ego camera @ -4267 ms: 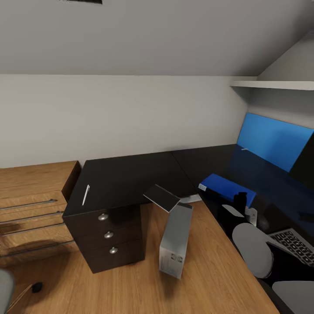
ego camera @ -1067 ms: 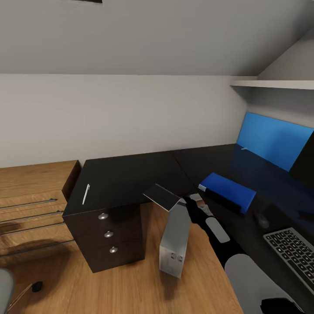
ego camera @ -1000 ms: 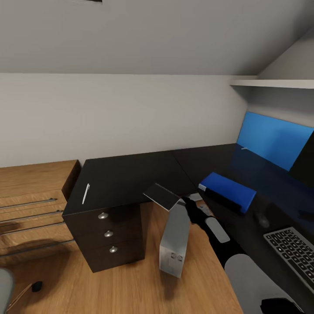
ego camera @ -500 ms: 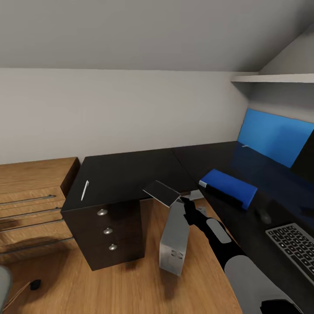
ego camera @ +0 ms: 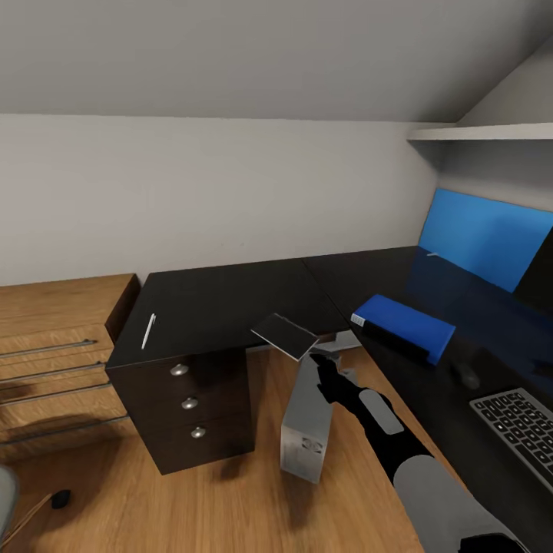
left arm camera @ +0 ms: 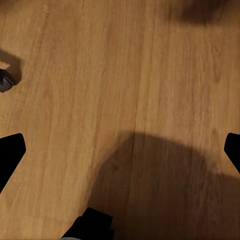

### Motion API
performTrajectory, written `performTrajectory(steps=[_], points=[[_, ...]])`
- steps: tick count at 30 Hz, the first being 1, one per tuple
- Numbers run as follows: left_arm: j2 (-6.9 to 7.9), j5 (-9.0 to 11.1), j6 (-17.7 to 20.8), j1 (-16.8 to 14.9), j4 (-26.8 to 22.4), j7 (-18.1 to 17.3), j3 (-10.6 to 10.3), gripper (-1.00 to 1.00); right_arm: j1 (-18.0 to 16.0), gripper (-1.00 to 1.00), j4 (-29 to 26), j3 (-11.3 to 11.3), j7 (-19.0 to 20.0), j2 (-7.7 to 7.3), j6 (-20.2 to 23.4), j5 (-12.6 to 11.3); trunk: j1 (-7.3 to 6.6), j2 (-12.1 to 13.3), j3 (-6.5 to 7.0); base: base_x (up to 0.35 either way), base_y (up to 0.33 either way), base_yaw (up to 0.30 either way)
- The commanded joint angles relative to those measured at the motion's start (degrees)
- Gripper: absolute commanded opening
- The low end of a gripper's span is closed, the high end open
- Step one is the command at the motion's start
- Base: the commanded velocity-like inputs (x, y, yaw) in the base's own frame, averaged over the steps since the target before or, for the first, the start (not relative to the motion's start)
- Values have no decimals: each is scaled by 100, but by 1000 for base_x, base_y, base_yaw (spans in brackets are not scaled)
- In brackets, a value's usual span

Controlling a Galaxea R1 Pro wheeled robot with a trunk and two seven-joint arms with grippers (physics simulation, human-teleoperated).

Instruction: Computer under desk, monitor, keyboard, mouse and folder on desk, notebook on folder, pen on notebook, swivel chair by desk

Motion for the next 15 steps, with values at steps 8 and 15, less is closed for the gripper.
performTrajectory(steps=[8,15], points=[[3,36,-24,-4,9,35,-56,100,6,100,-45,545,225,-2,137,-31,-1,-2,-5,0,0,0],[3,36,-23,-4,9,36,-57,100,6,100,-47,581,310,-3,144,-24,-1,-2,-5,0,0,0]])
